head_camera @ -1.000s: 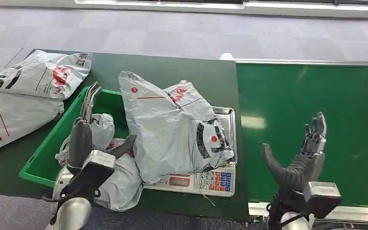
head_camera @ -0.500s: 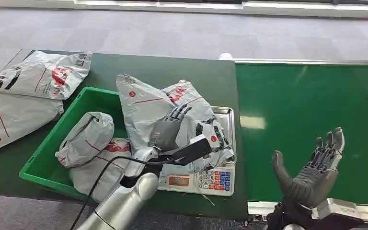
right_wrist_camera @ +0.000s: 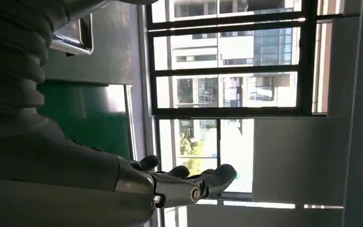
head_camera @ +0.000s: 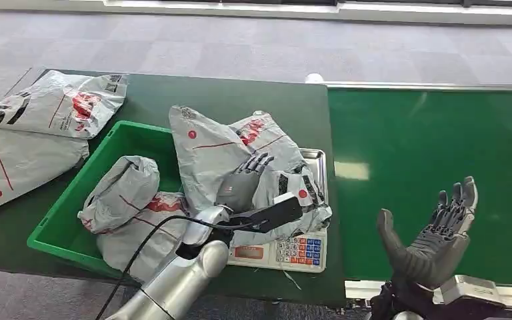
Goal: Moved the parcel from conveyor to table for the left to box.
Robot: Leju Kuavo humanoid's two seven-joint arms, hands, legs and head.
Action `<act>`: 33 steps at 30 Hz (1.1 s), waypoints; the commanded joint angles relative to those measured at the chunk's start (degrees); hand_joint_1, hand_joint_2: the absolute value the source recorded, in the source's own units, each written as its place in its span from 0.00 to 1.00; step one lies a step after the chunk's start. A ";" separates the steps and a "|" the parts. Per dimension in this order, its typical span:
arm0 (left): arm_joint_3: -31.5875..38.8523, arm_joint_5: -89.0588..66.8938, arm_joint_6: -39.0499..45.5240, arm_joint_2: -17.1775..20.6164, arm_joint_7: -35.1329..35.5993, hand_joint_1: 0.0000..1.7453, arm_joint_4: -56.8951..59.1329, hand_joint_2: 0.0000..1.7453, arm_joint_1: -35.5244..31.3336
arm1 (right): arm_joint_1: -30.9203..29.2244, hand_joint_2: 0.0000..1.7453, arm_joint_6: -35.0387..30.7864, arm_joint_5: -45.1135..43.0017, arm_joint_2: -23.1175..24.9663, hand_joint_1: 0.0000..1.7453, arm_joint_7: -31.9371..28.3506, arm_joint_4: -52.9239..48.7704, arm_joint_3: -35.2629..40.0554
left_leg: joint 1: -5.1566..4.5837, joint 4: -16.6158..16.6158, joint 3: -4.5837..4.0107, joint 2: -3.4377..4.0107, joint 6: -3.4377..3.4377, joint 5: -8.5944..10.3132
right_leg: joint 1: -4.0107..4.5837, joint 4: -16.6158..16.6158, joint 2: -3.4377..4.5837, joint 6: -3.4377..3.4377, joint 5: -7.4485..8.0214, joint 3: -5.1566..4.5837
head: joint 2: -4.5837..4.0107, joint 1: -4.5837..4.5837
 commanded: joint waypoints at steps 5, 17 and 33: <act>-3.30 -2.41 -5.20 -0.73 2.09 0.00 10.03 1.00 -4.01 | -1.20 1.00 0.28 1.66 2.88 0.00 0.90 1.15 -1.25 | 0.04 -0.11 0.07 0.03 -0.02 0.05 | 0.06 -0.13 0.01 -0.10 0.06 0.07 | 0.00 0.00; 4.14 -4.81 -8.11 0.38 6.85 1.00 24.52 1.00 -7.53 | -1.73 1.00 4.24 3.17 4.98 0.00 1.99 2.56 -3.16 | 0.04 -0.20 0.30 0.28 -0.04 0.06 | 0.05 -0.16 0.26 -0.10 0.14 0.23 | 0.00 -0.02; 8.21 -3.37 7.88 4.13 -3.08 1.00 -0.07 1.00 -1.28 | 1.86 1.00 2.97 3.17 5.03 0.00 1.33 0.61 -5.53 | 0.03 -0.12 0.48 0.16 -0.04 0.02 | 0.05 -0.05 0.13 -0.08 0.06 0.40 | 0.00 -0.02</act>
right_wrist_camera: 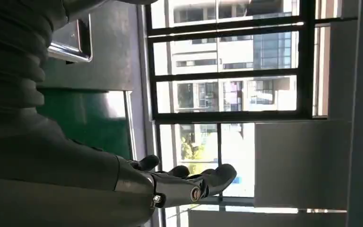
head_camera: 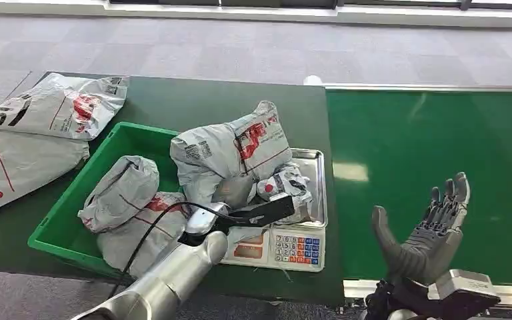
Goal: Moved the parcel from conveyor to table for the left to box.
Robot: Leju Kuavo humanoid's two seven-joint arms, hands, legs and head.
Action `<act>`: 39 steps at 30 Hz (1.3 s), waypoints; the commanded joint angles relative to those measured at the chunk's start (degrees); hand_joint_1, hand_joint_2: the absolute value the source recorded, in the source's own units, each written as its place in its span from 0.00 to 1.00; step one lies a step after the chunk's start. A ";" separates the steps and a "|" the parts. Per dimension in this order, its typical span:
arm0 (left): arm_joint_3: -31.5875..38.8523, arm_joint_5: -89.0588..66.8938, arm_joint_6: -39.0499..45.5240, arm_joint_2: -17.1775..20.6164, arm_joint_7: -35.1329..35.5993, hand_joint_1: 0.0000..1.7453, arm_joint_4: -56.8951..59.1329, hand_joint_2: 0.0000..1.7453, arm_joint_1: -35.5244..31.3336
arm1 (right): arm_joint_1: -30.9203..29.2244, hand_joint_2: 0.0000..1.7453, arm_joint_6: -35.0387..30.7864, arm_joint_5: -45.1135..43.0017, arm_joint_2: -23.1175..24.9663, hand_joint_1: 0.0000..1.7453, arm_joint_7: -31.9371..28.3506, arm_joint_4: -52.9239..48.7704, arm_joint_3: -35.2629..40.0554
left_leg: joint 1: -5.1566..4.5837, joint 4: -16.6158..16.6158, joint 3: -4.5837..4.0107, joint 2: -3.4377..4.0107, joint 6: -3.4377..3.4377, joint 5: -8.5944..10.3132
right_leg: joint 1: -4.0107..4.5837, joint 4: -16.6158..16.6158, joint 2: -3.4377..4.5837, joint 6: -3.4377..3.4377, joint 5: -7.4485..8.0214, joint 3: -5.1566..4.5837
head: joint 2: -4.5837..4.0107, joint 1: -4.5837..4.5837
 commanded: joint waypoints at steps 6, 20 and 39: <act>1.47 -0.09 6.11 8.64 -0.88 1.00 -34.40 1.00 8.00 | 3.56 1.00 -1.47 -0.05 1.50 0.00 -1.68 0.00 -3.86 | 0.04 -0.05 -0.34 0.11 -0.08 0.05 | 0.05 -0.01 0.16 -0.11 0.03 -0.42 | 0.00 0.00; 0.24 -5.18 18.97 13.13 -3.96 1.00 -55.50 1.00 10.52 | 6.57 1.00 -3.55 0.43 2.08 0.00 -2.27 -2.09 -4.16 | 0.03 0.02 -0.56 0.08 -0.09 0.01 | 0.03 0.05 0.10 -0.12 -0.02 -0.60 | 0.00 0.02; 24.00 -7.92 17.44 16.93 7.07 1.00 -20.48 1.00 9.13 | 2.93 1.00 2.96 1.03 1.80 0.00 1.11 1.23 -4.20 | 0.06 -0.25 -0.28 0.24 -0.13 0.21 | 0.07 -0.16 0.21 -0.29 0.19 -0.45 | 0.00 0.02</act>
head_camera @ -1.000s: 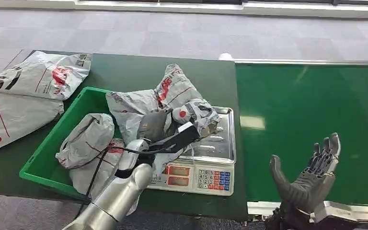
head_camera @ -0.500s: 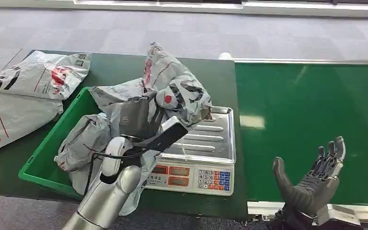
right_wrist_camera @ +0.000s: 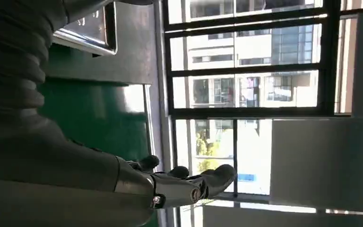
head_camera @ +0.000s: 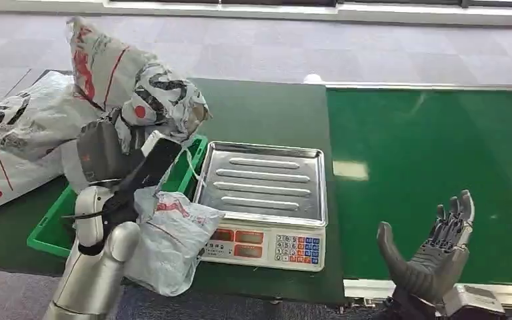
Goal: Moved the parcel from conveyor to table for the left to box.
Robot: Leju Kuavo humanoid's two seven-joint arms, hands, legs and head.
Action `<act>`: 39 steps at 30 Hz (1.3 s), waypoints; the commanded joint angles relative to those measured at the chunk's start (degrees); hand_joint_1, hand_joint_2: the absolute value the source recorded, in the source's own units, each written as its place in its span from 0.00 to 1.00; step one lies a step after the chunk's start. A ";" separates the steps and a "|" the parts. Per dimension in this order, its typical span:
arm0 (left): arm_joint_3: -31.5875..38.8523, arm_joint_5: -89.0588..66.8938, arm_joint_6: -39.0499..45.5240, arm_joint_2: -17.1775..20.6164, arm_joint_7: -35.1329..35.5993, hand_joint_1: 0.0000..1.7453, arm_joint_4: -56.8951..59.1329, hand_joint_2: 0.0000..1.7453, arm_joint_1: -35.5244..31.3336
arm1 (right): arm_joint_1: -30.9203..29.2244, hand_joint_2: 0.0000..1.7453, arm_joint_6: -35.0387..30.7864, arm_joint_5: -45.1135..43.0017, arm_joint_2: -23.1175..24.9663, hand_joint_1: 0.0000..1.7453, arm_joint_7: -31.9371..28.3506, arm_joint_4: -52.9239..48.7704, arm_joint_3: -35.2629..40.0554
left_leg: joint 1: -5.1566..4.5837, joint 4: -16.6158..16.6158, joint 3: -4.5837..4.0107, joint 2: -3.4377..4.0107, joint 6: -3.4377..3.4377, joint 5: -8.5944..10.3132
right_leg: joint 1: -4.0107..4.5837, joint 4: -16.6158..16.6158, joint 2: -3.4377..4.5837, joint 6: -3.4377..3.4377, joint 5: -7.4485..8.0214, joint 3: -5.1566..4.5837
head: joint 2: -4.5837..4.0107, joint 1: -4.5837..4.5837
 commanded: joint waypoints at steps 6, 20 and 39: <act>11.50 0.56 -14.74 -0.91 -1.44 1.00 25.25 1.00 -1.49 | -1.43 1.00 1.90 0.71 0.93 0.00 0.72 2.55 -3.04 | 0.00 -0.14 0.13 0.06 0.03 0.08 | 0.01 -0.13 0.05 -0.02 0.04 0.15 | 0.00 0.00; 10.66 -1.02 -13.95 -1.21 -2.63 0.00 28.88 1.00 -2.22 | -1.27 1.00 2.18 1.10 1.37 0.00 0.81 2.72 -3.29 | -0.01 -0.11 0.22 0.04 0.07 0.04 | 0.00 -0.11 0.03 -0.01 0.04 0.26 | 0.00 0.00; 15.28 14.86 8.74 -0.53 -13.48 0.00 9.18 1.00 6.63 | 0.67 1.00 2.03 0.38 0.96 0.00 0.28 2.50 -3.06 | 0.02 -0.06 0.15 0.12 0.06 -0.01 | 0.03 -0.08 0.13 -0.02 0.00 0.16 | 0.00 0.00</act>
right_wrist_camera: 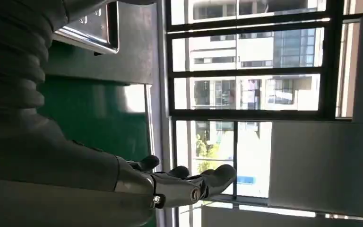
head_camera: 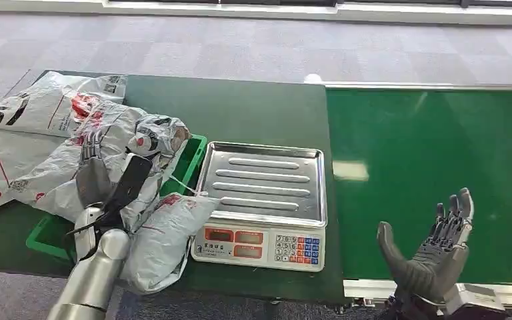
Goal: Moved the parcel from conveyor to table for the left to box.
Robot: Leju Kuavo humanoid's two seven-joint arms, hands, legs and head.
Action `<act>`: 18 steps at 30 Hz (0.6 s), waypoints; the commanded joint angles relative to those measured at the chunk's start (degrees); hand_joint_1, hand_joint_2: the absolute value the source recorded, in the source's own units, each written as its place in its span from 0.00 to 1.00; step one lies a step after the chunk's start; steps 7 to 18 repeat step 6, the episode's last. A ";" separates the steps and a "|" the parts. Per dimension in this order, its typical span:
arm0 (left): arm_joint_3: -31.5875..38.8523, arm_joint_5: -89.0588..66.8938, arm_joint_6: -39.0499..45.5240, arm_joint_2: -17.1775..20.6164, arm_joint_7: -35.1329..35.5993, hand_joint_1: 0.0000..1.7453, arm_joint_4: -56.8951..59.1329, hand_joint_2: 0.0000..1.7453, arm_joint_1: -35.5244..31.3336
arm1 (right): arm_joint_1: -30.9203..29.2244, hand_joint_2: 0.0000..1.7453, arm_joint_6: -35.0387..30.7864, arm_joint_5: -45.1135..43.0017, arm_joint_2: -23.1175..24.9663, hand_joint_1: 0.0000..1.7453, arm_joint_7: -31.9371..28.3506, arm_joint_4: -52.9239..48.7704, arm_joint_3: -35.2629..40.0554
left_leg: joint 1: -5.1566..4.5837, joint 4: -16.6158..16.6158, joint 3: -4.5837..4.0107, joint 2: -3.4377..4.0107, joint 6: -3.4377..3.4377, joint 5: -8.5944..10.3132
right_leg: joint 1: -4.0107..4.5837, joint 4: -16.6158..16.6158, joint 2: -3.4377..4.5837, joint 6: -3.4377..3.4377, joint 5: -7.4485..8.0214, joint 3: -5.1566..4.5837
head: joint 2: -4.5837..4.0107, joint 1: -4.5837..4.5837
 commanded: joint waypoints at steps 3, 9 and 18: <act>2.81 1.40 1.82 0.34 -1.25 0.00 -7.33 1.00 4.16 | 0.15 1.00 -0.13 -0.39 0.37 0.00 0.00 2.50 -1.44 | 0.02 -0.07 -0.05 0.07 0.00 0.01 | 0.03 -0.07 0.05 -0.05 0.03 -0.06 | 0.00 0.00; 2.73 1.42 1.89 0.15 -1.22 0.00 -7.22 1.00 4.09 | 0.05 1.00 -0.15 -0.40 0.37 0.00 -0.01 2.48 -1.44 | 0.03 -0.03 -0.13 0.03 0.00 0.01 | 0.04 -0.06 0.00 -0.04 0.02 -0.12 | 0.00 0.00; 2.73 1.42 1.89 0.15 -1.22 0.00 -7.22 1.00 4.09 | 0.05 1.00 -0.15 -0.40 0.37 0.00 -0.01 2.48 -1.44 | 0.03 -0.03 -0.13 0.03 0.00 0.01 | 0.04 -0.06 0.00 -0.04 0.02 -0.12 | 0.00 0.00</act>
